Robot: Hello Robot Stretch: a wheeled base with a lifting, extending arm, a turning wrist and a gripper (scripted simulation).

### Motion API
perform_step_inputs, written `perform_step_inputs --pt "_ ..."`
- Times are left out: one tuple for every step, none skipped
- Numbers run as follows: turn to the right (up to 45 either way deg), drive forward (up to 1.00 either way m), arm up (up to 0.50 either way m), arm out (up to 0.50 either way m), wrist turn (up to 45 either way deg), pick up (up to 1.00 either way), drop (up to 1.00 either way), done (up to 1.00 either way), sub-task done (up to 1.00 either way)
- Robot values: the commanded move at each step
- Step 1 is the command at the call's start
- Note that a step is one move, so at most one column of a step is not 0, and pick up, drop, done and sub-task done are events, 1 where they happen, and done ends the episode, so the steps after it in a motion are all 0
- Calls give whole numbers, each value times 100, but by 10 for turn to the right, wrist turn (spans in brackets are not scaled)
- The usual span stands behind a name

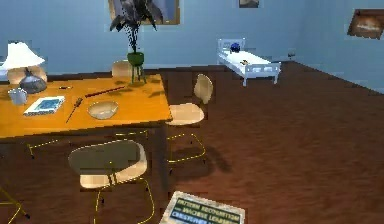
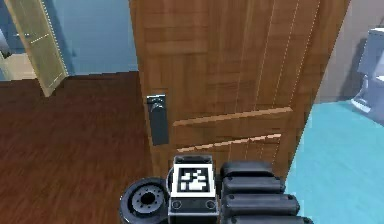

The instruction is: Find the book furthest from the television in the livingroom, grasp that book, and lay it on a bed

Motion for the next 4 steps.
perform_step_inputs --pt "0 20 0 0 0 0 0 0 0" --pt "300 0 0 0 0 0 0 0 0" --pt "0 100 0 0 0 0 0 0 0" --pt "60 0 0 0 0 0 0 0 0"
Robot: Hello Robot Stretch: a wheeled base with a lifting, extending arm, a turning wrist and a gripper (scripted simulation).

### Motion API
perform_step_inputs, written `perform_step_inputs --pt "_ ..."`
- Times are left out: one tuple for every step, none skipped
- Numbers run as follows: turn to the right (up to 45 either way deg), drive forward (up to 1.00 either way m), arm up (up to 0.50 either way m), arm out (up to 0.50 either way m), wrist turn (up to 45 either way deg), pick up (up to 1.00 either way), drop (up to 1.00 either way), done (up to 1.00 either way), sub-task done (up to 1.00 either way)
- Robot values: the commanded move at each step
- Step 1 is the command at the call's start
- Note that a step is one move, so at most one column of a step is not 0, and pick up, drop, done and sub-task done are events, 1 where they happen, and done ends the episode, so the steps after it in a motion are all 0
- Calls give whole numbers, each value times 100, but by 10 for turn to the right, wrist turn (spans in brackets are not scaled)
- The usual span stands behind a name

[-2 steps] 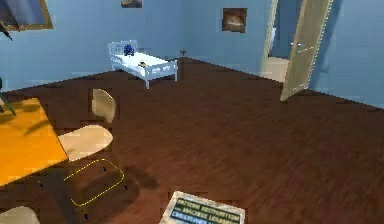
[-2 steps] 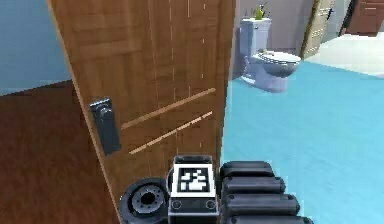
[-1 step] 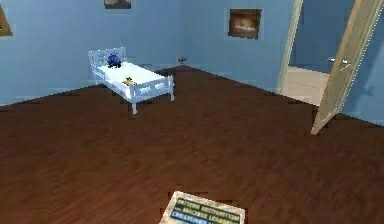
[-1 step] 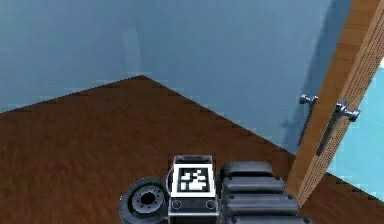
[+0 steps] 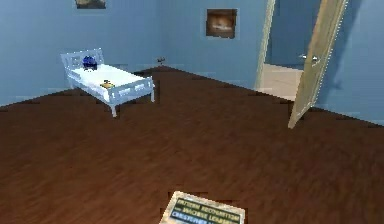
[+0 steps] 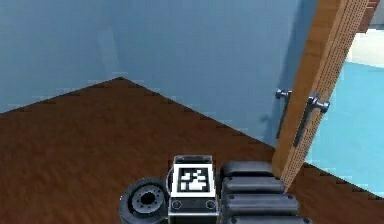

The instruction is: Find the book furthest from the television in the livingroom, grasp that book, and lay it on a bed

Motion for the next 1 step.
perform_step_inputs --pt "0 65 0 0 0 0 0 0 0"
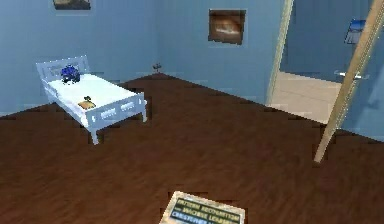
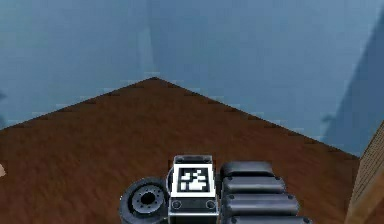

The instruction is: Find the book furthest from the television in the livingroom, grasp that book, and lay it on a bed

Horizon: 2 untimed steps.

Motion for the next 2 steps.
perform_step_inputs --pt "-450 0 0 0 0 0 0 0 0" --pt "0 100 0 0 0 0 0 0 0"
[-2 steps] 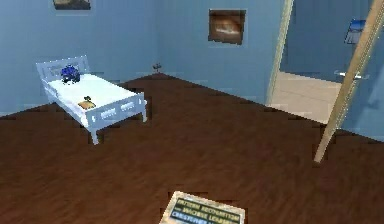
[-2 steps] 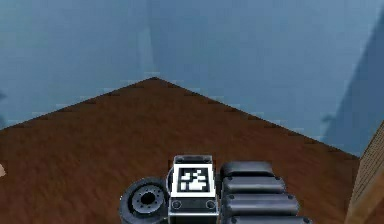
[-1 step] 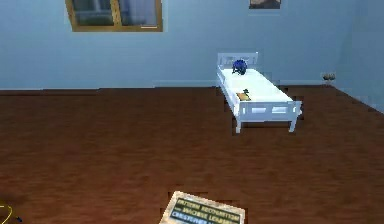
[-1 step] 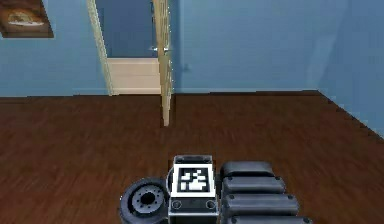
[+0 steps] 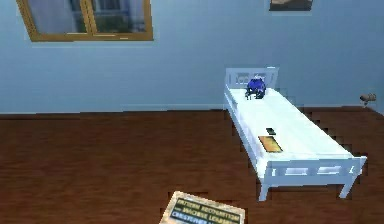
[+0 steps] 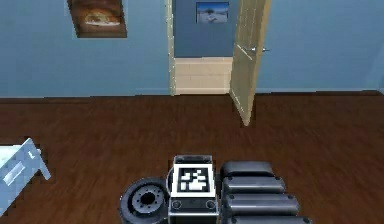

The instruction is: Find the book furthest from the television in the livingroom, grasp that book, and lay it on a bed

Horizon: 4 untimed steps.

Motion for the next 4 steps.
perform_step_inputs --pt "-30 0 0 0 0 0 0 0 0" --pt "0 80 0 0 0 0 0 0 0" --pt "0 100 0 0 0 0 0 0 0" --pt "-90 0 0 0 0 0 0 0 0"
